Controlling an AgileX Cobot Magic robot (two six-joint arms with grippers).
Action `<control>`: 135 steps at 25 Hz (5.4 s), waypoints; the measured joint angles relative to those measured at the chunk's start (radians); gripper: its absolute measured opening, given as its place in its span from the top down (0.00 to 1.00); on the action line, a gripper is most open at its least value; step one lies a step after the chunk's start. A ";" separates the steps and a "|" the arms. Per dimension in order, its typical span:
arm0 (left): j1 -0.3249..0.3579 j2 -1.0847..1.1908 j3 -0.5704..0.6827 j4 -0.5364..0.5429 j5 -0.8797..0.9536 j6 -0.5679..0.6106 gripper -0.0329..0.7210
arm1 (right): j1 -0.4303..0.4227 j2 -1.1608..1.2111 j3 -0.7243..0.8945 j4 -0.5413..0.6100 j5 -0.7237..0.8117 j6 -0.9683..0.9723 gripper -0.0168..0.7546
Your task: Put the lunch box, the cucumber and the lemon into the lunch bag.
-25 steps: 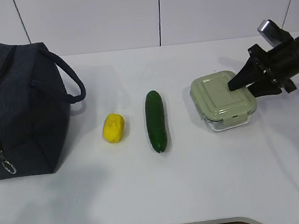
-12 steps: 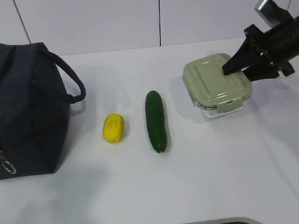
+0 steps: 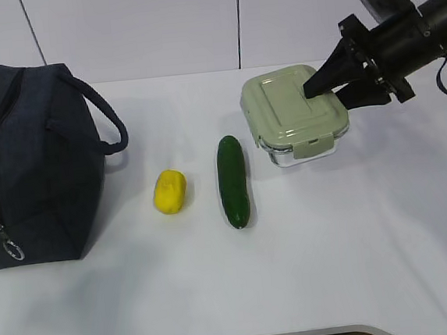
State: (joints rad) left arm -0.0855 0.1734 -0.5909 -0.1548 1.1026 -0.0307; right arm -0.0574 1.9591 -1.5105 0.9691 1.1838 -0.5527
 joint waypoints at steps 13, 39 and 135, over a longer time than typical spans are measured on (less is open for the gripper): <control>0.000 0.465 -0.227 -0.009 -0.019 0.000 0.64 | 0.072 -0.015 0.002 0.163 0.001 0.002 0.50; 0.002 1.184 -0.639 0.024 -0.048 0.031 0.54 | 0.253 -0.023 -0.083 0.282 0.005 -0.004 0.50; -0.045 1.477 -0.907 -0.542 0.125 0.448 0.94 | 0.520 0.218 -0.167 0.657 -0.333 -0.186 0.50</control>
State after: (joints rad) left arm -0.1308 1.6504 -1.4984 -0.6969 1.2277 0.4169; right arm 0.4630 2.1767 -1.6774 1.6259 0.8509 -0.7391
